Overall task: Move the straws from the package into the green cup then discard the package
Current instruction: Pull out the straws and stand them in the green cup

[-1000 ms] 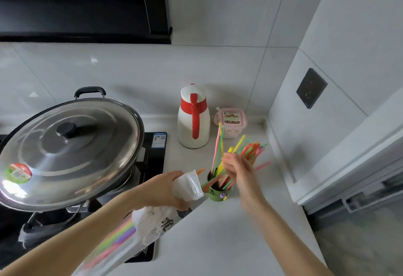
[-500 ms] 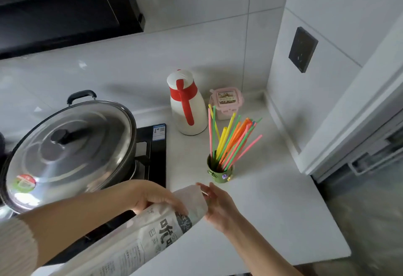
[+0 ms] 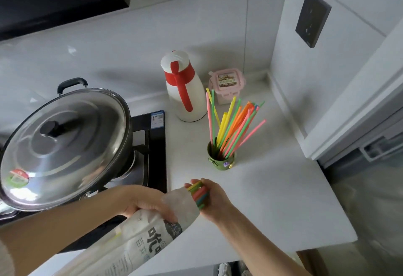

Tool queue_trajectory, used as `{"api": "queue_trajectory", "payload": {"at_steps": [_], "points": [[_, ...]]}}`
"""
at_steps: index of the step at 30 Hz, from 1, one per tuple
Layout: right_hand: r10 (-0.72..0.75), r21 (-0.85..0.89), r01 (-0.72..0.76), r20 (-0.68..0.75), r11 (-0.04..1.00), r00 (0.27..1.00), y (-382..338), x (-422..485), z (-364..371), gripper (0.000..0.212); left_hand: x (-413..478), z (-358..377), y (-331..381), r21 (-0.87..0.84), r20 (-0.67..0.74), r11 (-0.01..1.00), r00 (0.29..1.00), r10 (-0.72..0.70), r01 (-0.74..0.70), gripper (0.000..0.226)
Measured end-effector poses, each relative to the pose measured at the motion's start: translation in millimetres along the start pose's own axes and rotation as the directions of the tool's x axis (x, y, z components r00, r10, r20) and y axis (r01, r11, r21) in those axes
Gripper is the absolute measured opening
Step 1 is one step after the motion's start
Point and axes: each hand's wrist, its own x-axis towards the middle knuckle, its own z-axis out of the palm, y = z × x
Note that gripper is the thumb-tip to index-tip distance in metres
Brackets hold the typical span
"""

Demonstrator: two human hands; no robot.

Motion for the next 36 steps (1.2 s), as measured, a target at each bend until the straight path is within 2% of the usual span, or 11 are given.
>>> {"api": "queue_trajectory", "payload": {"at_steps": [3,6,10,14,17,19,22,25,30,33,36], "points": [[-0.092,-0.009,0.093,0.075,0.996,0.993,-7,-4,9,0.026,1,4,-6,0.046,-0.124,0.981,0.973,0.194,-0.19,0.033],[-0.184,-0.043,0.19,0.117,0.981,0.976,-20,-13,20,0.02,1,7,-9,0.069,-0.231,0.939,0.91,0.344,-0.337,0.041],[-0.222,-0.207,0.269,0.223,0.941,0.949,-33,-33,30,0.036,-2,11,-9,0.066,-0.321,0.864,0.809,0.492,-0.499,0.041],[-0.24,-0.483,0.372,0.314,0.792,0.919,-29,-48,39,0.031,-9,15,-4,0.044,-0.364,0.808,0.744,0.561,-0.587,0.035],[-0.314,-0.537,0.432,0.3,0.725,0.901,-27,-51,45,0.046,-13,18,-1,0.067,-0.391,0.777,0.7,0.597,-0.626,0.033],[-0.399,-0.6,0.476,0.268,0.643,0.877,-27,-55,51,0.051,-14,19,1,0.049,-0.39,0.748,0.677,0.625,-0.662,0.031],[-0.545,-0.671,0.539,0.233,0.509,0.805,-27,-60,58,0.039,-15,23,5,0.024,-0.389,0.703,0.641,0.661,-0.711,0.03],[-0.673,-0.666,0.603,0.201,0.439,0.712,-33,-66,67,0.033,-14,27,10,0.0,-0.397,0.657,0.603,0.692,-0.754,0.031],[-0.759,-0.593,0.675,0.158,0.439,0.632,-52,-78,85,0.038,-12,33,15,-0.009,-0.418,0.626,0.572,0.706,-0.779,0.033],[-0.797,-0.541,0.743,0.203,0.393,0.569,-66,-88,93,0.043,-14,34,14,-0.003,-0.425,0.618,0.56,0.711,-0.786,0.038],[-0.817,-0.417,0.817,0.242,0.399,0.523,-81,-101,106,0.043,-15,33,12,0.036,-0.444,0.614,0.538,0.717,-0.788,0.043]]}}
